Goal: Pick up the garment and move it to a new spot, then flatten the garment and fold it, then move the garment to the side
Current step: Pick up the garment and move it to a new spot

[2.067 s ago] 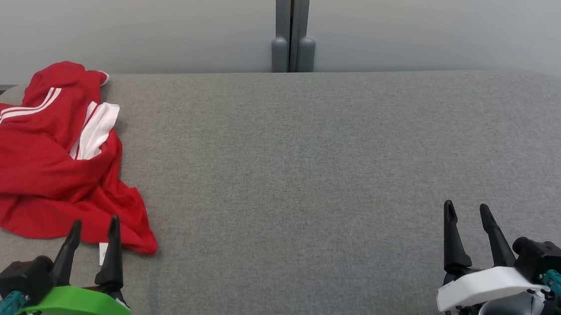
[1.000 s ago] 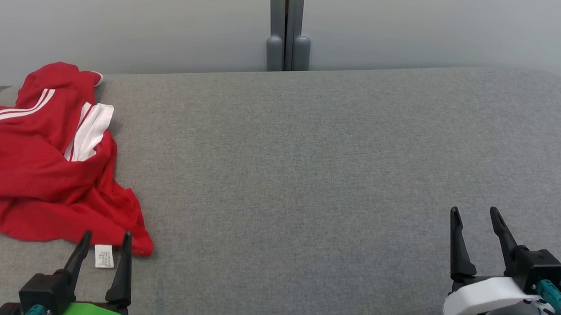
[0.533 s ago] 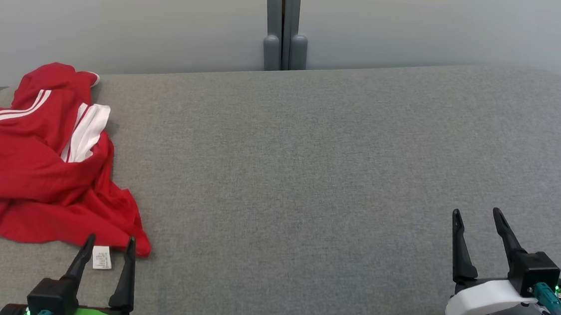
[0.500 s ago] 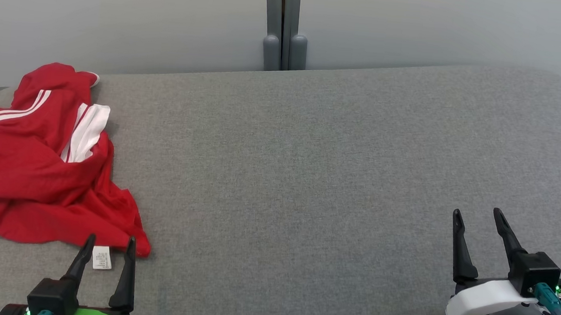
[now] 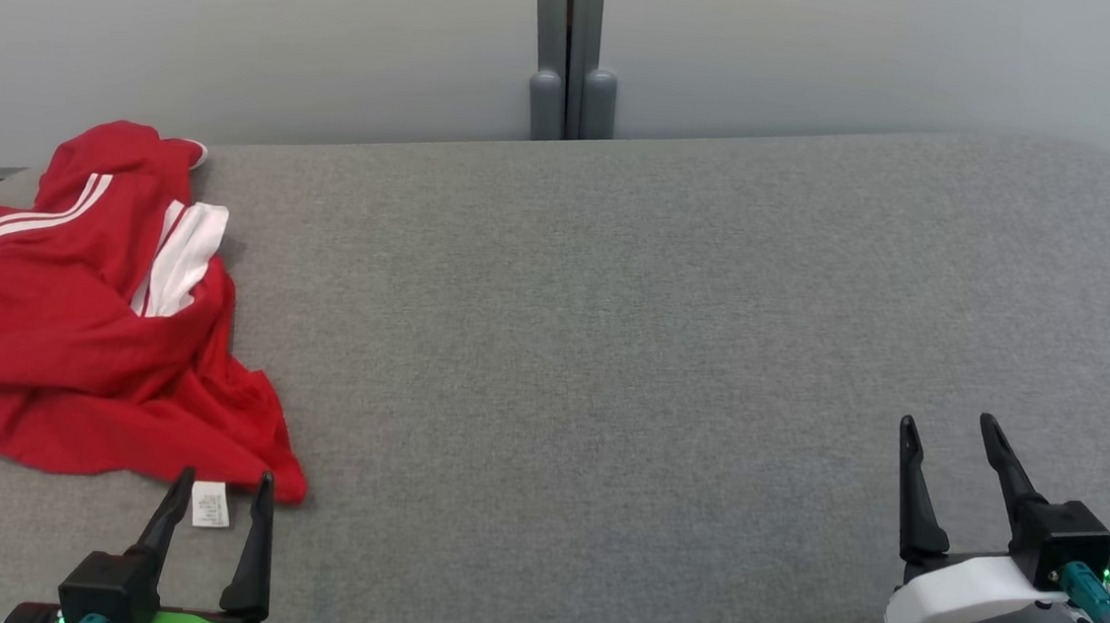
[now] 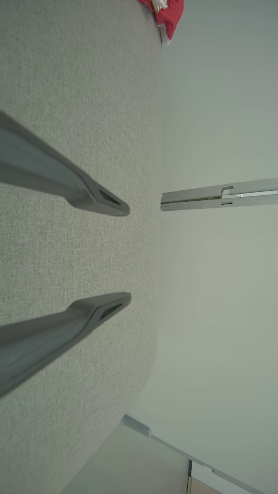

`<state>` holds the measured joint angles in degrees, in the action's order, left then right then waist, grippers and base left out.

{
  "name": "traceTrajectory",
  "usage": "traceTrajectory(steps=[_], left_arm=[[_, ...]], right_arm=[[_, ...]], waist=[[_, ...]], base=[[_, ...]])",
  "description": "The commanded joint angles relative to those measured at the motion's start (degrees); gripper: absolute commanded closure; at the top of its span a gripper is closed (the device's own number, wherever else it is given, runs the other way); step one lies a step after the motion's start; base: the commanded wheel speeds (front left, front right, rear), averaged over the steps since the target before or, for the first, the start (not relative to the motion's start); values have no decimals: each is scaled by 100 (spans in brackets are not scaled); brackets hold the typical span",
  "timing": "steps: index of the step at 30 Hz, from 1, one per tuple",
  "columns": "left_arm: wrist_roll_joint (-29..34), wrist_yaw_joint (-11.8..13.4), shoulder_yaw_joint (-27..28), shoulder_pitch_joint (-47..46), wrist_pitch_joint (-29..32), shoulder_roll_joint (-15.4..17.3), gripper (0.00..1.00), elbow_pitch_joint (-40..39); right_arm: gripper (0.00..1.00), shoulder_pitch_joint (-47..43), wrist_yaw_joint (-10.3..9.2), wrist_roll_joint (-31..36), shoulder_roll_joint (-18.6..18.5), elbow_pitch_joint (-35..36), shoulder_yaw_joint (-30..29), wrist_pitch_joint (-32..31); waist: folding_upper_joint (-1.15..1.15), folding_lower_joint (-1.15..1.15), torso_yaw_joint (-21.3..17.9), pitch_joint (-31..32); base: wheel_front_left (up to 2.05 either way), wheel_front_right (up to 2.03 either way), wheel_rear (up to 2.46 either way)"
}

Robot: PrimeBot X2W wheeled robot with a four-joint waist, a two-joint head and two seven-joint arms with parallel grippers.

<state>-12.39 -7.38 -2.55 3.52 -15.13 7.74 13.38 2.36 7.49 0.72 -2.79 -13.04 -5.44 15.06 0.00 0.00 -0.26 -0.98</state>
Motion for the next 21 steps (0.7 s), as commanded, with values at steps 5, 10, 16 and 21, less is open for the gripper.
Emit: traceTrajectory(steps=[5,10,16,21], left_arm=[[12,-20,15,-3,-4,-12,0,24],[12,-19,54,127,-4,-42,0,65],[53,-19,204,278,-4,-53,0,69],[58,-19,369,403,-3,-47,0,11]], right_arm=[[0,-118,0,-40,-16,23,62,18],[0,-202,-1,-76,-17,-24,179,18],[0,-137,-1,-128,-16,-81,391,18],[0,-12,-1,-236,-17,-132,595,18]], waist=[[0,0,454,60],[0,0,1084,140],[0,0,1973,189],[0,0,2446,171]], base=[[0,0,0],[0,0,0],[0,0,0],[0,0,0]])
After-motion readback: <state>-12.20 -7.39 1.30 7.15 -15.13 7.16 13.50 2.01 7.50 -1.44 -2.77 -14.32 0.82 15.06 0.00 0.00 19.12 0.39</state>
